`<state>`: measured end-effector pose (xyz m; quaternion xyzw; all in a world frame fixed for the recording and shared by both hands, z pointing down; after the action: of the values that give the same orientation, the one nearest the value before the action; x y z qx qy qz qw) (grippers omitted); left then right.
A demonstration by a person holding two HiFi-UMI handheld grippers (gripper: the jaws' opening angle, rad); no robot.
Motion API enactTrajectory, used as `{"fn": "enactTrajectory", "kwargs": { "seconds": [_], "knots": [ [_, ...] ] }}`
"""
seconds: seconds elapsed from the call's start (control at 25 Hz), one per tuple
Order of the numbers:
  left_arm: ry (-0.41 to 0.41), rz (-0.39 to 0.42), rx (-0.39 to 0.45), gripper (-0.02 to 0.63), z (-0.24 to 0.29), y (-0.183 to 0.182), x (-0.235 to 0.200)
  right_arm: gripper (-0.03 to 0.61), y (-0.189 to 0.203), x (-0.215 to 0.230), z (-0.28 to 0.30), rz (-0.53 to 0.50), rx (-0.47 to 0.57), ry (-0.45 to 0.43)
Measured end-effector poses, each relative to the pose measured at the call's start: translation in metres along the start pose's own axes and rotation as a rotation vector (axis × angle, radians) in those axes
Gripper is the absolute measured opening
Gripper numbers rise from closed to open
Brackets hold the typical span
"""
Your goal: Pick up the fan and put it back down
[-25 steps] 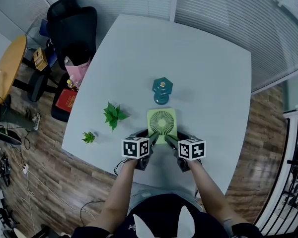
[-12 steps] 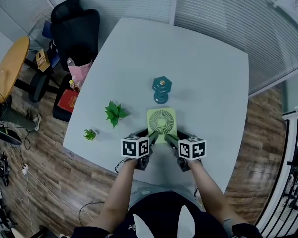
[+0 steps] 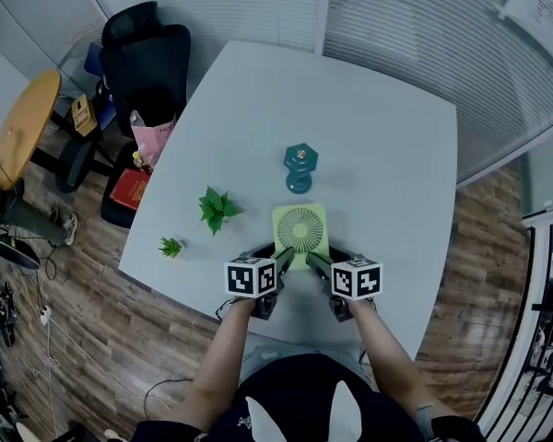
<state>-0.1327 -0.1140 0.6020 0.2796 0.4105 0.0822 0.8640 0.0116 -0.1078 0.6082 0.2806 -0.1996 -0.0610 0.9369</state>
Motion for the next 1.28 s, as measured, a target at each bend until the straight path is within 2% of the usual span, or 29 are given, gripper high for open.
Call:
{"fn": "enactTrajectory", "kwargs": {
  "seconds": [1.28],
  "knots": [
    [-0.028, 0.062, 0.081, 0.206, -0.046, 0.007, 0.062, 0.225, 0.002, -0.025, -0.068, -0.035, 0.083, -0.028]
  ]
}}
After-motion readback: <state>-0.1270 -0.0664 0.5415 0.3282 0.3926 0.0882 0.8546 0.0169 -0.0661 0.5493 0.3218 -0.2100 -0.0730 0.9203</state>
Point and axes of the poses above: the fingertips, and each gripper's own axes: z forward along the fingers, x to its right, y out of its underside, the point moved 5 cm from there along -z, backward along the fingers, and after that the axes turned 14 degrees about y, right-handed, at the moved point
